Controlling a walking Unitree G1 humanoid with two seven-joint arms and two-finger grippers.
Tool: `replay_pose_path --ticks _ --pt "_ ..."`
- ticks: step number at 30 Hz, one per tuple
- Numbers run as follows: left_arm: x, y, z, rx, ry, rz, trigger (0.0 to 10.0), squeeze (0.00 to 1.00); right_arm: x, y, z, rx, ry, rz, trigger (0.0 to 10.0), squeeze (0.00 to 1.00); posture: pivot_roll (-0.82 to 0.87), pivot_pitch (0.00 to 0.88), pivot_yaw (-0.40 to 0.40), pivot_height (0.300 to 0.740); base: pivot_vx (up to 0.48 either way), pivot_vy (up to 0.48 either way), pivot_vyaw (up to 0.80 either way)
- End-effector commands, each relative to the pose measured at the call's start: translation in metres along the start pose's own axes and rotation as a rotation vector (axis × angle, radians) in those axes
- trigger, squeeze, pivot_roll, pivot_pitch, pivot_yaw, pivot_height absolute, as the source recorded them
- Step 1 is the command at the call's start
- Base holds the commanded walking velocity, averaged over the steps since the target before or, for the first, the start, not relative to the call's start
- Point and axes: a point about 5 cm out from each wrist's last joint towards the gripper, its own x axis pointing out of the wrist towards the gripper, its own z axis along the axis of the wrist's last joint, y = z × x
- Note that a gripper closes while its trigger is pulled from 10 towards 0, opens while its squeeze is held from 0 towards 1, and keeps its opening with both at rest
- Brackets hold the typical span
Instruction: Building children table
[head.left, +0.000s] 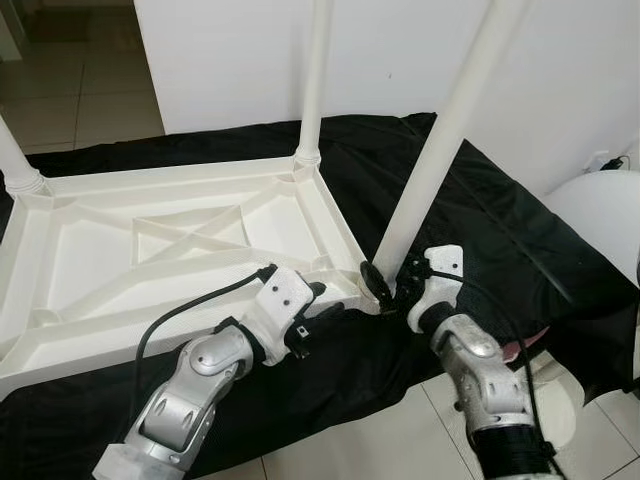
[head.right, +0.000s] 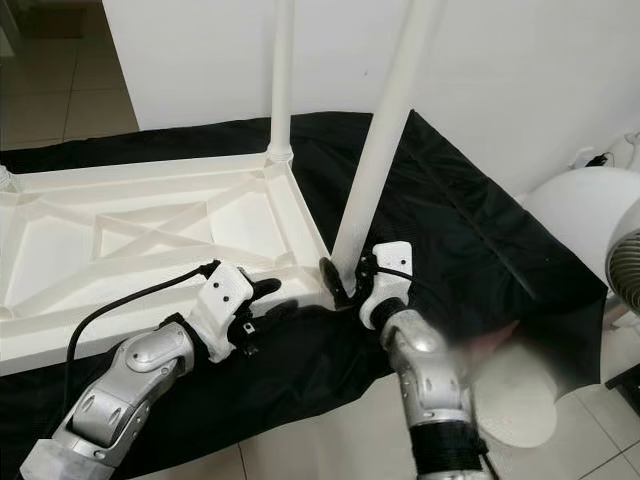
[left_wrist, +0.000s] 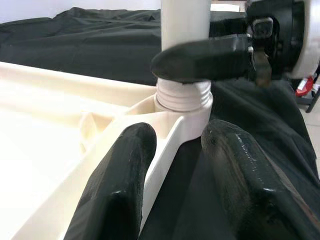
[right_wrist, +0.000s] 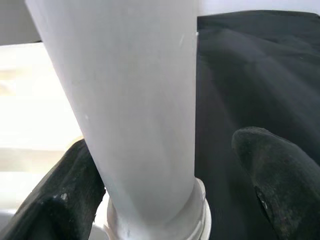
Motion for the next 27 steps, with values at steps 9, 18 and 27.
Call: replay_pose_path --ticks 9,18,27 --pt "-0.003 -0.005 -0.002 0.017 0.01 -0.067 10.0 0.0 0.004 -0.018 -0.002 -0.07 0.013 0.076 10.0 0.0 0.0 0.033 -0.048 0.74 0.0 0.0 0.0" --pt "-0.001 0.001 -0.001 -0.058 -0.031 0.041 10.0 0.0 0.004 0.008 -0.012 -0.008 -0.038 0.07 10.0 0.0 0.0 0.043 -0.043 0.74 0.0 0.0 0.0" --pt "0.004 0.01 0.01 -0.159 -0.052 0.088 10.0 0.0 0.003 0.01 -0.015 -0.002 -0.052 0.096 10.0 0.0 -0.01 0.05 0.029 0.74 0.0 0.0 0.0"
